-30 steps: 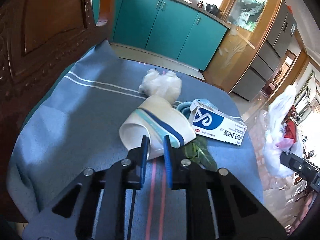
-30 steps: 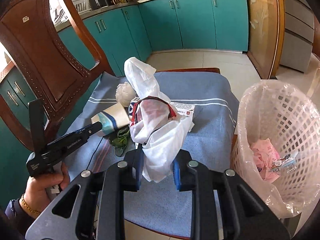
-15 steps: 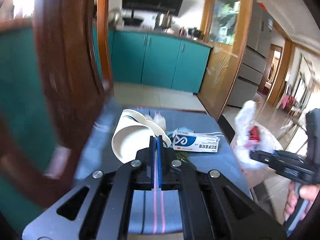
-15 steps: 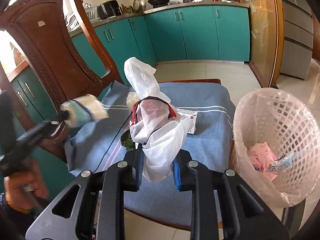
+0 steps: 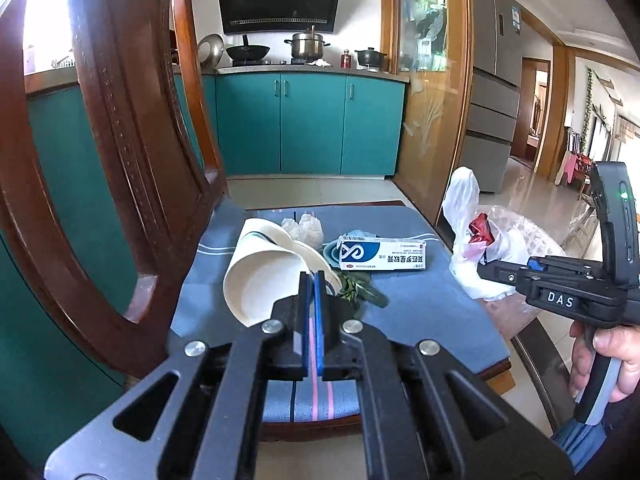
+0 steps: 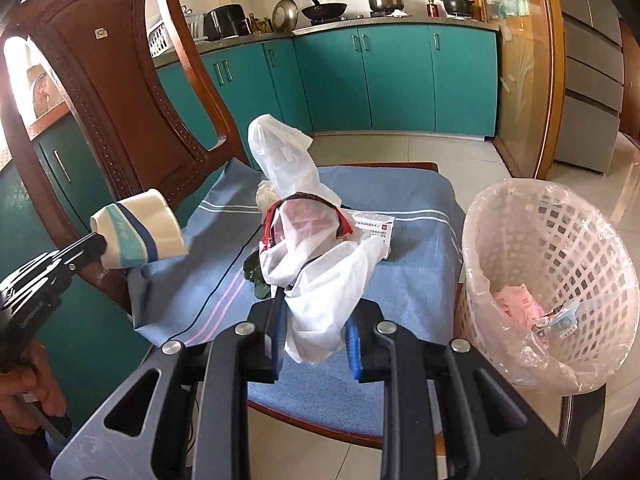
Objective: Collect trash
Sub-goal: 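Drop the white plastic bag into the basket with the right gripper while the left holds the cup, then move the left gripper over the basket and release the white paper cup, then reach the left gripper to the green leafy vegetable and close on it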
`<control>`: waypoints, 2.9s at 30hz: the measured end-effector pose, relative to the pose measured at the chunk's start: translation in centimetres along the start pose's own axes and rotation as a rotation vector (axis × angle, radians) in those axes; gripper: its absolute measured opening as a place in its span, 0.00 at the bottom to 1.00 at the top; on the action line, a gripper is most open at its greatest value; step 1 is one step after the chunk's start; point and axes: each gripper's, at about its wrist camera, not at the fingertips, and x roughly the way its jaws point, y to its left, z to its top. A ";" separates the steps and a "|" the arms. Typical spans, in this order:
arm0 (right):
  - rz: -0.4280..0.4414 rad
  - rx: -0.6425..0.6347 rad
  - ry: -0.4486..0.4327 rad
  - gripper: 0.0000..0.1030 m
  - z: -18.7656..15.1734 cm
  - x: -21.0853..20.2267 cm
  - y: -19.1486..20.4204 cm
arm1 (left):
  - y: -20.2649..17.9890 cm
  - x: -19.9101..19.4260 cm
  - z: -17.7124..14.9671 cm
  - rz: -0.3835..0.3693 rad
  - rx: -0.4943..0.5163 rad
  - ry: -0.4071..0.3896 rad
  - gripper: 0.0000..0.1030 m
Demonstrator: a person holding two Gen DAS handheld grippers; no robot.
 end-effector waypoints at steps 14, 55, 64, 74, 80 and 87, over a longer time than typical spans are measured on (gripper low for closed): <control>0.000 0.006 0.002 0.24 0.1 0.1 -0.2 | -0.5 0.5 0.0 -0.006 0.012 0.017 0.03; -0.355 0.641 -0.570 0.94 -0.5 -13.6 -19.3 | -21.7 8.9 3.3 -0.350 0.114 0.047 0.78; -0.247 0.248 -0.313 0.94 1.9 -7.5 -10.3 | -6.2 3.6 0.3 -0.042 0.058 0.027 0.87; -0.170 -0.092 -0.159 0.94 0.7 -3.2 -0.5 | -1.2 4.3 -1.7 0.039 0.035 0.084 0.88; -0.154 -0.060 -0.150 0.94 0.6 -2.7 -0.3 | -1.6 3.9 -1.9 0.012 0.035 0.089 0.88; -0.163 -0.068 -0.136 0.94 0.3 -2.7 -0.7 | -2.4 4.0 -2.1 -0.005 0.039 0.104 0.88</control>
